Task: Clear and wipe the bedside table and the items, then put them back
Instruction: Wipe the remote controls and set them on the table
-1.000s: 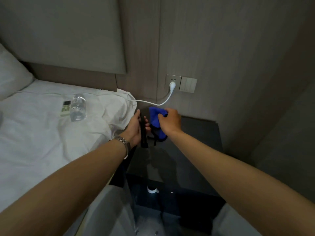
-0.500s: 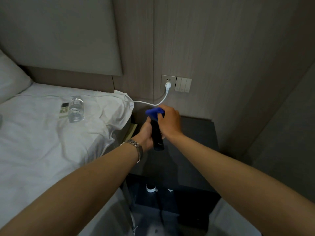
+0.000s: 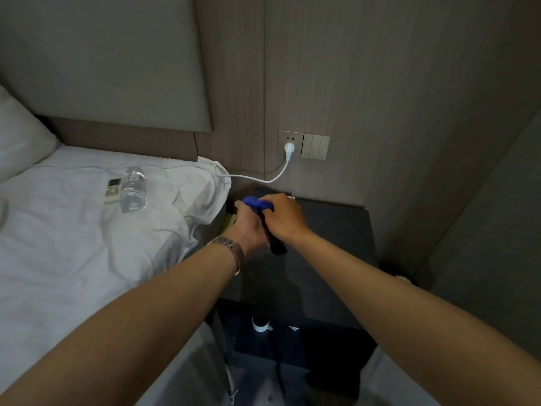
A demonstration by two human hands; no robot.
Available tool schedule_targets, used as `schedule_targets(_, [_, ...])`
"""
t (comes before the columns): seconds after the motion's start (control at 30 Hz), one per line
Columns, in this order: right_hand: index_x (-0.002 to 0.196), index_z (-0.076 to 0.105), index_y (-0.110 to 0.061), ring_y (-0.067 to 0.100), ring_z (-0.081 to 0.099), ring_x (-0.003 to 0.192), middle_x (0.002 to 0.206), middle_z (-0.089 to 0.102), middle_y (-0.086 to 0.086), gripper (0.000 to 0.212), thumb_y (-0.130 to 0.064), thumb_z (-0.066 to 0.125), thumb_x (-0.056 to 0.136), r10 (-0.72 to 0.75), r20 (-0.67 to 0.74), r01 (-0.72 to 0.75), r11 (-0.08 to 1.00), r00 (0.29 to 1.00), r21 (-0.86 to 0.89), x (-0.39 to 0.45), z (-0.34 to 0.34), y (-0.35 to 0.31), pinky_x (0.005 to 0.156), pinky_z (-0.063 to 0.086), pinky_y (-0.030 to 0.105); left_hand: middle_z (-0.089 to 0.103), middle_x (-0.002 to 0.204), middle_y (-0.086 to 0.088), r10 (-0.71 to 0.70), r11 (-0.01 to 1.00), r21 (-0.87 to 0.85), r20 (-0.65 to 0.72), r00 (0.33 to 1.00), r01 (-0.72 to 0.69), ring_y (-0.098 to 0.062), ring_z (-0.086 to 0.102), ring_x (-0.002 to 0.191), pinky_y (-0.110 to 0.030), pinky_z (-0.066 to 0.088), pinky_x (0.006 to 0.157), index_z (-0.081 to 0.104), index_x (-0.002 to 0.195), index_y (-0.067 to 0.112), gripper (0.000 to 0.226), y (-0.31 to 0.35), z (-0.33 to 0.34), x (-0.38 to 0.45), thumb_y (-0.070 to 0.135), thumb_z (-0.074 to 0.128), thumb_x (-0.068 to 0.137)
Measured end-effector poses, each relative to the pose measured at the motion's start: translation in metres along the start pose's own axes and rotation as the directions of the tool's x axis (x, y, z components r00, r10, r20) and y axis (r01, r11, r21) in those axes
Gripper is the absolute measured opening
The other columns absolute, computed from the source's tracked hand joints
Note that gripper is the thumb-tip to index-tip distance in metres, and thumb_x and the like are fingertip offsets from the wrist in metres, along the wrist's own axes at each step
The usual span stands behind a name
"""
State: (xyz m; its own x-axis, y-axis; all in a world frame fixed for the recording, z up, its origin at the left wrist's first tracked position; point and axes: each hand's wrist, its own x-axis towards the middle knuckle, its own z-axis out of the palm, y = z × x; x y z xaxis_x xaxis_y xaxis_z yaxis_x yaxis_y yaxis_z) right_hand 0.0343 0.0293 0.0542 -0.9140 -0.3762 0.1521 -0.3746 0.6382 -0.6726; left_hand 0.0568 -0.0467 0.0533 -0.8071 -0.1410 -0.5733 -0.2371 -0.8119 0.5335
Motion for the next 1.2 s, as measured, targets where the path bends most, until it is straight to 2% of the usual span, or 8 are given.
schedule_targets(0.13, [0.101,0.073,-0.026,0.027,0.065,0.099,0.099,0.073,0.005,0.027,-0.013,0.053,0.088,-0.002,0.02,0.001,0.999,1.0,0.053,-0.006,0.003,-0.003,0.09,0.052,0.049,0.057,0.082,-0.01,0.113,0.993,-0.013,-0.1,0.989,-0.114,-0.017,0.059,0.088,-0.032,0.045,0.092,0.058,0.088,0.013,0.052,0.002,0.0,0.005,0.059,0.037,0.099])
schedule_targets(0.23, [0.104,0.073,-0.029,0.024,0.065,0.099,0.101,0.074,0.003,0.031,-0.013,0.053,0.087,-0.018,0.036,0.016,0.997,0.999,0.07,-0.011,0.003,-0.007,0.089,0.053,0.045,0.058,0.079,-0.013,0.117,0.993,0.028,-0.147,0.982,-0.114,-0.022,0.062,0.087,-0.037,0.048,0.067,0.054,0.076,0.01,0.061,0.009,-0.003,0.011,0.062,0.031,0.099])
schedule_targets(0.4, [0.118,0.071,-0.028,0.019,0.064,0.102,0.109,0.072,0.002,0.035,-0.013,0.054,0.091,-0.05,0.029,0.048,0.995,0.998,0.089,-0.021,0.0,-0.008,0.085,0.05,0.031,0.049,0.041,-0.006,0.095,0.992,0.091,-0.079,0.992,-0.088,-0.015,0.051,0.034,-0.025,0.041,0.044,0.041,0.06,0.013,0.062,0.018,-0.007,0.013,0.06,0.032,0.099])
schedule_targets(0.53, [0.128,0.066,-0.027,0.023,0.06,0.111,0.122,0.066,0.006,0.04,-0.015,0.054,0.092,-0.101,-0.002,0.101,0.995,0.995,0.026,-0.029,-0.001,-0.011,0.096,0.048,0.034,0.063,0.127,-0.015,0.102,0.994,-0.051,0.034,0.994,-0.1,-0.028,0.064,0.109,-0.038,0.05,0.078,0.051,0.128,0.006,0.048,0.025,-0.007,0.014,0.043,0.035,0.103])
schedule_targets(0.63, [0.127,0.067,-0.027,0.022,0.062,0.106,0.117,0.07,0.005,0.041,-0.011,0.055,0.091,-0.132,-0.018,0.132,0.991,0.991,0.036,-0.038,-0.001,-0.011,0.09,0.048,0.028,0.058,0.135,-0.015,0.122,0.987,-0.11,0.051,0.991,-0.116,-0.032,0.055,0.128,-0.044,0.047,0.091,0.041,0.138,0.008,0.042,0.029,-0.01,0.013,0.032,0.038,0.104])
schedule_targets(0.87, [0.121,0.07,-0.026,0.018,0.064,0.094,0.104,0.073,0.002,0.035,-0.01,0.058,0.092,-0.18,-0.024,0.182,0.979,0.983,0.097,-0.062,0.006,-0.003,0.081,0.05,0.028,0.062,0.098,-0.01,0.144,0.968,-0.204,-0.022,0.989,-0.146,-0.028,0.068,0.086,-0.045,0.053,0.079,0.047,0.117,0.009,0.039,0.04,-0.032,0.033,0.043,0.041,0.101])
schedule_targets(1.07, [0.113,0.075,-0.023,0.017,0.066,0.09,0.098,0.074,0.004,0.038,-0.003,0.058,0.085,-0.155,-0.009,0.154,0.974,0.988,0.167,-0.07,0.011,0.002,0.077,0.05,0.025,0.037,0.065,0.0,0.042,0.994,-0.099,-0.122,0.992,-0.054,-0.011,0.037,0.053,-0.028,0.051,0.046,0.044,0.08,0.01,0.046,0.036,-0.046,0.039,0.052,0.042,0.098])
schedule_targets(1.2, [0.098,0.075,-0.019,0.012,0.065,0.076,0.086,0.072,0.002,0.03,0.0,0.056,0.086,-0.093,-0.017,0.094,0.963,0.996,0.251,-0.074,0.013,0.009,0.065,0.049,0.023,0.049,0.075,-0.011,0.017,0.999,0.052,-0.103,0.995,-0.011,-0.024,0.049,0.067,-0.039,0.051,0.073,0.049,0.089,0.001,0.043,0.033,-0.055,0.041,0.041,0.035,0.097])
